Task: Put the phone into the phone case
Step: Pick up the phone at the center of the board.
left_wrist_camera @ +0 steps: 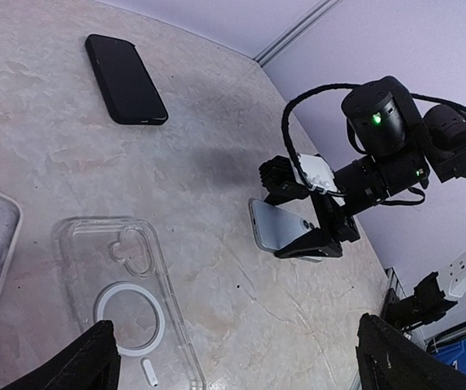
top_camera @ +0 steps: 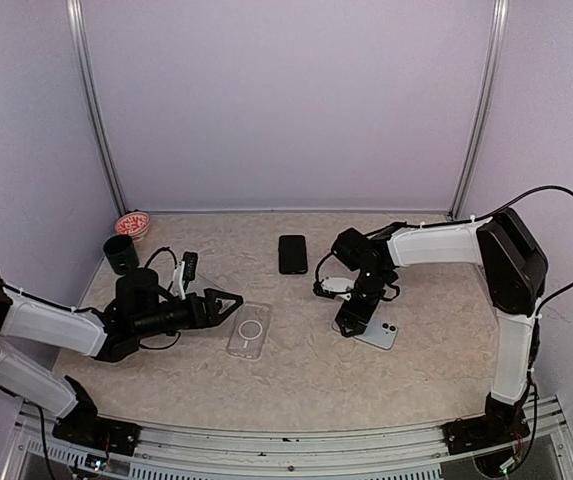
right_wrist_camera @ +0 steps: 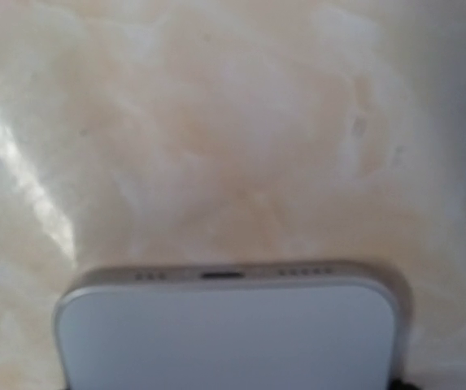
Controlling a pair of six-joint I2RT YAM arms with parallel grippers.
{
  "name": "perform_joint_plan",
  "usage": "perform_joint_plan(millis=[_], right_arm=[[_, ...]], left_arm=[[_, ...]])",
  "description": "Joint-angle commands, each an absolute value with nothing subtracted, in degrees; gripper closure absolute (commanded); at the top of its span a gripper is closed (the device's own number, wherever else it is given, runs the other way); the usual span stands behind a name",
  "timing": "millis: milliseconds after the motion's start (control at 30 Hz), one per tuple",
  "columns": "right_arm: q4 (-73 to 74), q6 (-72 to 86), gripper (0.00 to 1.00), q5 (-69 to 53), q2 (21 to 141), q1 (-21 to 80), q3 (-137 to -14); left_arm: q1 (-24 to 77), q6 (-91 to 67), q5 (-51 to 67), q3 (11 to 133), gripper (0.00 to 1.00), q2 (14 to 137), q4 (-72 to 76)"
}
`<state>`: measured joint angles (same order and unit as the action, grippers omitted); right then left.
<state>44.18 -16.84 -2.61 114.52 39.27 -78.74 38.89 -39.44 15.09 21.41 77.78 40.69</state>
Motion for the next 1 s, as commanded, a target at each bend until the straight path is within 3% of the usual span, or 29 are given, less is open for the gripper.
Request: perform_joint_plan(millis=[0,333,967], right_arm=[[47.61,-16.43,0.2,-0.44,119.87,39.33,-77.87],[46.06,-17.6,0.28,1.08,119.08,39.74,-78.49],[33.52,-18.08,0.31,2.53,108.7,40.52,-77.17]], left_arm=[[38.09,-39.46,15.82,19.97,0.01,76.88,42.19],[37.77,-40.02,16.02,20.42,0.01,77.59,42.81],[38.1,-40.69,17.23,21.18,0.01,78.93,43.86]])
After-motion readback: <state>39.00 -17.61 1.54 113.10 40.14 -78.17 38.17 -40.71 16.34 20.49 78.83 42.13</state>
